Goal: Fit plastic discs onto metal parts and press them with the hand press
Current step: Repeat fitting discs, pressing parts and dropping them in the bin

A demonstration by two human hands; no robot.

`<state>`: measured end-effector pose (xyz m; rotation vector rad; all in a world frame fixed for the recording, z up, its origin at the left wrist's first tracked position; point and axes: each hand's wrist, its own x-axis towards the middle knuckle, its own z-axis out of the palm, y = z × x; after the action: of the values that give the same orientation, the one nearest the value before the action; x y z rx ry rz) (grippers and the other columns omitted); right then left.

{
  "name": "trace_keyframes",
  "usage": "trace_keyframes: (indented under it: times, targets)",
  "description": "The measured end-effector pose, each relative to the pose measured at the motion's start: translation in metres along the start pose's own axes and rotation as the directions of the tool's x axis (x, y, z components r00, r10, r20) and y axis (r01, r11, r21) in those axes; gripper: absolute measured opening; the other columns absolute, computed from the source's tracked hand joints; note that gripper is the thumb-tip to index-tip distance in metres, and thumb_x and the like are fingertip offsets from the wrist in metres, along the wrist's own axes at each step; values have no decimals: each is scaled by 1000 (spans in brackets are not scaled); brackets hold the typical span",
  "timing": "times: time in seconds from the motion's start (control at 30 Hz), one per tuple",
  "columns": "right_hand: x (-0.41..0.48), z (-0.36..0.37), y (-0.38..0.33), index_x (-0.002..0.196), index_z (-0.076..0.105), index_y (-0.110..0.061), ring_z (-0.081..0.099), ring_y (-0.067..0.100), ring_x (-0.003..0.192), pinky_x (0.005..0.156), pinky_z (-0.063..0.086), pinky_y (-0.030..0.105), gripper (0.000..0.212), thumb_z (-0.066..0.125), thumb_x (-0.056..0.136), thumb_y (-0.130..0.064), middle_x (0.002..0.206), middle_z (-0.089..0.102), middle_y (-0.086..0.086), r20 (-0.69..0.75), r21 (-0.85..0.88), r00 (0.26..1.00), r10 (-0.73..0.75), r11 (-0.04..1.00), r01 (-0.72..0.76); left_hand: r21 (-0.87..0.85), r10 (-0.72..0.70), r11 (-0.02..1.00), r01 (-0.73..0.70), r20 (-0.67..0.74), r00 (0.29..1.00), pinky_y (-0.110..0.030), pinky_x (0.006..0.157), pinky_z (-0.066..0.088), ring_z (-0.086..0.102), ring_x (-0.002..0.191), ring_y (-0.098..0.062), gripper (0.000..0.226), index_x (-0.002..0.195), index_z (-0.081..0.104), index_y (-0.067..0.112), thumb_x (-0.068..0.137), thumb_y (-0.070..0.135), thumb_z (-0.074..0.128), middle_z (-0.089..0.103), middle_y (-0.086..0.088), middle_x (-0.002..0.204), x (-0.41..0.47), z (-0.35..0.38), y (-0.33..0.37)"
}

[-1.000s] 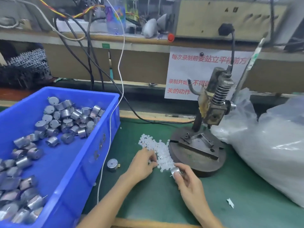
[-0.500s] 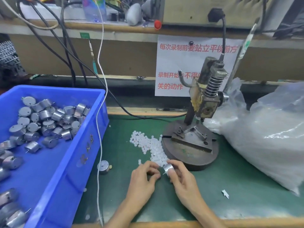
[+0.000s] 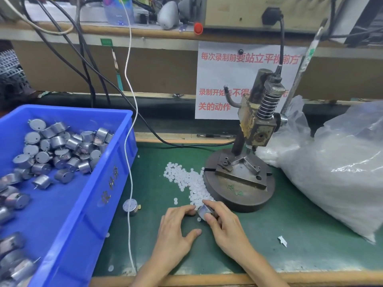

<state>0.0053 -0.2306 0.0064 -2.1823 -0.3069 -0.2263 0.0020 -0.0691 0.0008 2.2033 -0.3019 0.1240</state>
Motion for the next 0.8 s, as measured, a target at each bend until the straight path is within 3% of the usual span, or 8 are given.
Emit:
trace_keyframes:
  times: [0.2, 0.3, 0.4, 0.5, 0.6, 0.8]
  targets:
    - [0, 4, -1, 122, 58, -9, 50, -11, 87, 79, 34, 5, 29, 56, 93, -7, 104, 54, -9, -1, -41, 1000, -28, 999, 28, 18, 5, 1000, -5, 4, 1000, -9, 94, 26, 39, 109, 10, 52, 110, 47, 44, 72, 25, 77, 53, 29, 101, 0, 1, -1]
    - [-1, 7, -1, 123, 59, -6, 56, 9, 103, 89, 37, 9, 31, 54, 93, -8, 112, 58, 0, -14, -87, 998, -64, 994, 62, 38, 32, 999, -33, 29, 999, -7, 95, 23, 36, 111, 13, 59, 117, 42, 45, 74, 24, 75, 51, 31, 106, 0, 0, -1]
    - [-3, 8, -2, 127, 58, -6, 54, 5, 102, 90, 39, 8, 36, 53, 91, -10, 112, 57, 0, -5, -132, 994, -109, 985, 107, 66, 57, 996, -61, 58, 997, -7, 95, 21, 35, 112, 13, 62, 120, 34, 49, 77, 26, 73, 49, 32, 112, 0, 0, -1]
    - [-3, 7, 0, 128, 57, -8, 56, 5, 96, 86, 41, 8, 39, 54, 90, -8, 111, 56, -1, -8, -152, 989, -147, 978, 144, 80, 67, 994, -72, 68, 995, -8, 94, 22, 35, 111, 12, 61, 122, 34, 48, 78, 27, 71, 49, 30, 114, 0, -1, 0]
    - [-3, 7, -1, 128, 58, -9, 59, 9, 84, 72, 51, 19, 44, 59, 84, -4, 110, 57, 4, 8, -217, 975, -223, 951, 219, 80, 70, 994, -76, 73, 995, -11, 96, 23, 36, 112, 10, 62, 124, 32, 47, 78, 27, 70, 47, 29, 117, 0, 0, -1]
    - [-4, 13, 0, 125, 50, -15, 51, 5, 85, 55, 49, 17, 79, 80, 57, 11, 113, 44, 4, 65, -329, 938, -340, 880, 342, 67, 44, 997, -48, 61, 997, -10, 97, 23, 36, 114, 9, 62, 128, 31, 42, 79, 31, 67, 42, 27, 122, 1, 4, -5]
